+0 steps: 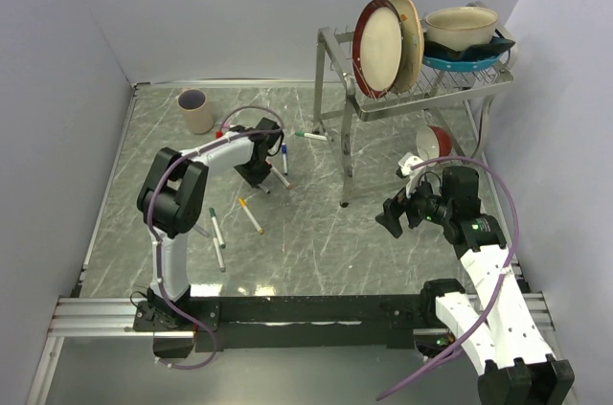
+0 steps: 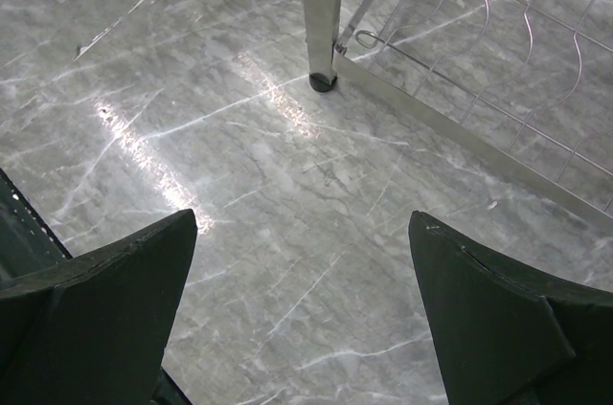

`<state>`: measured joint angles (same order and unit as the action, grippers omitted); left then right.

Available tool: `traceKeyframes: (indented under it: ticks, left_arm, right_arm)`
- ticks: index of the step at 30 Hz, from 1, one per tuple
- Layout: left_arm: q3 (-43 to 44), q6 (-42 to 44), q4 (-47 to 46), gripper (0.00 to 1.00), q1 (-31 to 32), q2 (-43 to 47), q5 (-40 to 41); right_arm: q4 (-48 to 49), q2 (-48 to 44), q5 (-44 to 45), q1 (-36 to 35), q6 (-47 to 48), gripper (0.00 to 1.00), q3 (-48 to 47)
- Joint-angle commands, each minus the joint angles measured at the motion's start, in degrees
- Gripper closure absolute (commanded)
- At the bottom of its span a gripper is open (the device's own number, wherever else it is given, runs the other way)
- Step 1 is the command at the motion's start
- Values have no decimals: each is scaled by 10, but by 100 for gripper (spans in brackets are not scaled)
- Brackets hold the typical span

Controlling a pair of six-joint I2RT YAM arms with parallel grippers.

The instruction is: Open the pen caps

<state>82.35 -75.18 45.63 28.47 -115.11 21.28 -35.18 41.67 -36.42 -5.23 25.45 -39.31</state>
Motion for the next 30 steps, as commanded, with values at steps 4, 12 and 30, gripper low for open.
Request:
traceKeyframes:
  ticks: [4,12,30]
  left_arm:
    - [-101,71,-100,80,0,127,-19]
    - [-238,172,-293,99,1,295,-105]
    - [-655,182,-1028,99,64,569,-369]
  right_arm:
    - [-19,-9,-58,-6,28,0,-37]
    - [-76,-6,-138,-2,87,0,-51]
    - [-144,149,-26,-320,67,0,-202]
